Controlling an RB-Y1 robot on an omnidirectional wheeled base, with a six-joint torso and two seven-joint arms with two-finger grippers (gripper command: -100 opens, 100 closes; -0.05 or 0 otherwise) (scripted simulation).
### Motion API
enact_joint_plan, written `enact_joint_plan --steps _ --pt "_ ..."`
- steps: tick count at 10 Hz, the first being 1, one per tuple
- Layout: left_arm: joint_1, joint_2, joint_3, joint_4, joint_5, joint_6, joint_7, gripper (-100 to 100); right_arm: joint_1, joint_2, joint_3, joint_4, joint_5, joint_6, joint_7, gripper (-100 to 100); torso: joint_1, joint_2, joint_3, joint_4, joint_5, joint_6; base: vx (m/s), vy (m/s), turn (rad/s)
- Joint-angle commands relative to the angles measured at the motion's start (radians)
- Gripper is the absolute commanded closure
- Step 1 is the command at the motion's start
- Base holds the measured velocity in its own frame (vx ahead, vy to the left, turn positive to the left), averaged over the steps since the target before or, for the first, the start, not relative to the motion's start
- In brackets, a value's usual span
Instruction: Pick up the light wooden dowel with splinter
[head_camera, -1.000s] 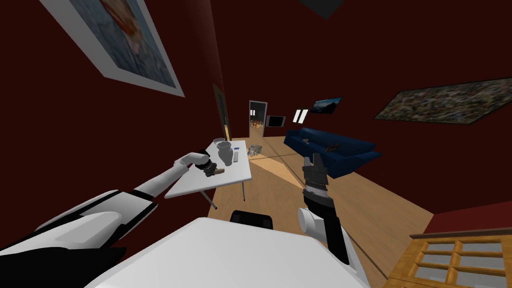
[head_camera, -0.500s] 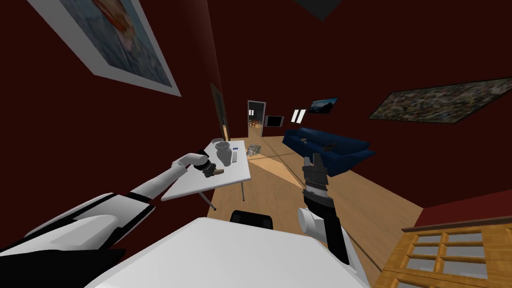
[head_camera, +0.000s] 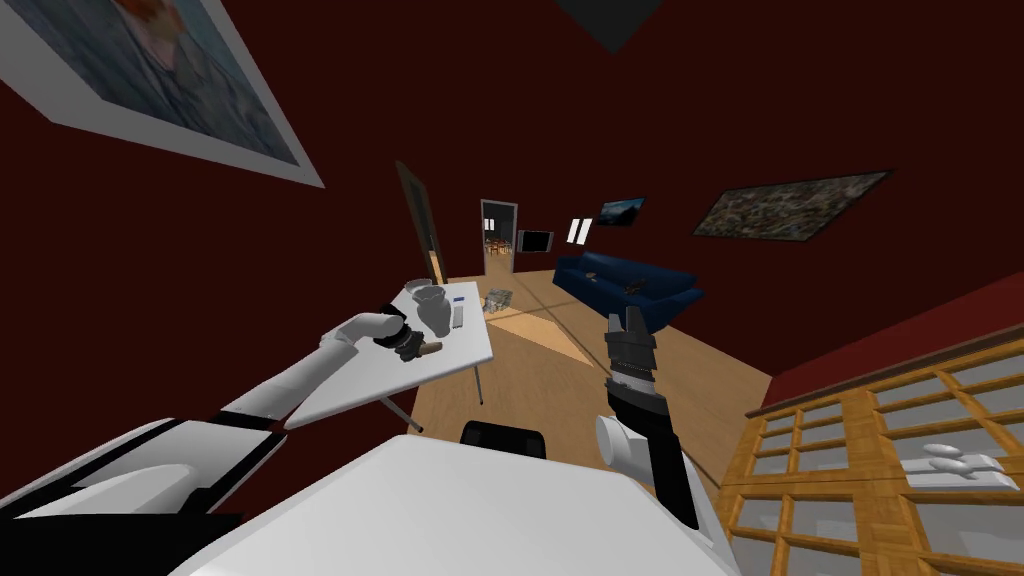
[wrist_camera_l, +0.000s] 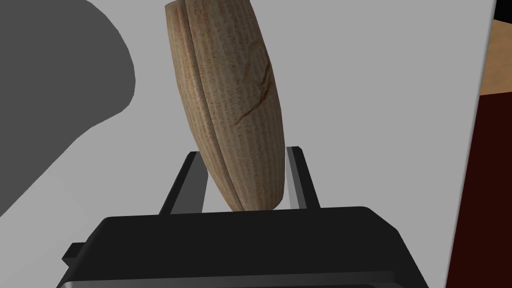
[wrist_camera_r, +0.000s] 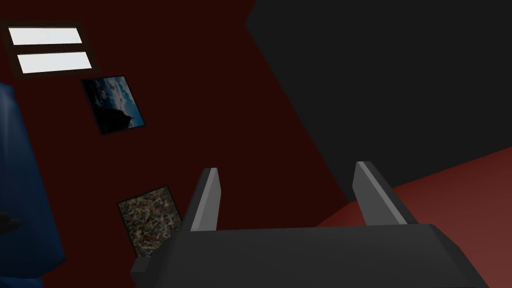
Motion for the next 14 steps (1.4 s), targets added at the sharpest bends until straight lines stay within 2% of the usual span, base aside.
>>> enact_joint_plan --steps 1,2,3,4,5,6,7,8,9,11,12,13,14 --pt "0.037 0.003 0.028 -0.014 0.002 0.008 0.005 100 0.000 0.000 0.000 0.000 0.000 0.000 0.000 0 0.000 0.000 0.000 0.000 0.000 0.000 0.003 -0.002 0.036" --pt "0.071 0.000 0.069 -0.054 0.004 0.019 0.008 100 0.000 0.000 0.000 0.000 0.000 0.000 0.000 0 0.002 0.000 0.000 0.000 0.000 -0.002 -0.003 -0.005 -0.205" --pt "0.105 0.000 0.096 -0.054 0.004 0.019 0.008 100 0.000 0.000 0.000 0.000 0.000 0.000 0.000 0 0.001 0.000 0.000 0.000 0.001 0.001 -0.004 0.003 -0.164" --pt "0.134 -0.003 0.126 -0.094 0.007 0.030 0.011 100 0.000 0.000 0.000 0.000 0.000 0.000 0.000 0 0.002 0.000 0.000 -0.001 0.001 -0.001 -0.005 0.000 -0.261" --pt "0.166 -0.003 0.156 -0.094 0.007 0.030 0.011 100 0.000 0.000 0.000 0.000 0.000 0.000 0.000 0 0.001 0.000 0.000 0.000 0.001 0.001 -0.001 0.003 -0.140" --pt "0.180 -0.003 0.163 -0.094 0.007 0.030 0.011 100 0.000 0.000 0.000 0.000 0.000 0.000 0.000 0 0.002 0.000 0.000 0.000 0.000 -0.001 0.003 0.001 0.027" --pt "0.219 -0.006 0.205 -0.134 0.010 0.041 0.014 100 0.000 0.000 0.000 0.000 0.000 0.000 0.000 0 0.002 0.001 0.000 -0.001 0.001 -0.002 -0.003 -0.004 -0.208" --pt "0.252 -0.006 0.230 -0.134 0.010 0.041 0.014 100 0.000 0.000 0.000 0.000 0.000 0.000 0.000 0 0.002 0.000 0.000 0.000 0.000 0.000 -0.003 0.003 -0.168" --pt "0.279 -0.009 0.259 -0.174 0.012 0.052 0.017 100 0.000 0.000 0.000 0.000 0.000 0.000 0.000 0 0.002 0.000 0.000 0.000 0.001 -0.001 -0.004 -0.001 -0.254" --pt "0.323 -0.009 0.298 -0.174 0.012 0.052 0.017 100 0.000 0.000 0.000 0.000 0.000 0.000 0.000 0 0.002 0.000 0.000 0.000 0.000 -0.001 0.000 0.002 -0.068" --pt "0.350 -0.012 0.328 -0.213 0.015 0.063 0.020 100 0.000 0.000 0.000 0.000 0.000 0.000 0.000 0 0.002 0.001 0.000 0.000 0.000 -0.002 -0.002 -0.004 -0.195" --pt "0.386 -0.012 0.362 -0.215 0.015 0.063 0.020 100 0.000 0.000 0.000 0.000 0.000 0.000 0.000 0 0.001 0.001 0.001 0.001 0.000 0.000 -0.002 0.003 -0.162" --pt "0.395 -0.012 0.365 -0.215 0.015 0.063 0.020 100 0.000 0.000 0.000 0.000 0.000 0.000 0.000 0 0.001 0.001 0.001 0.000 0.000 -0.001 0.000 0.000 0.000"
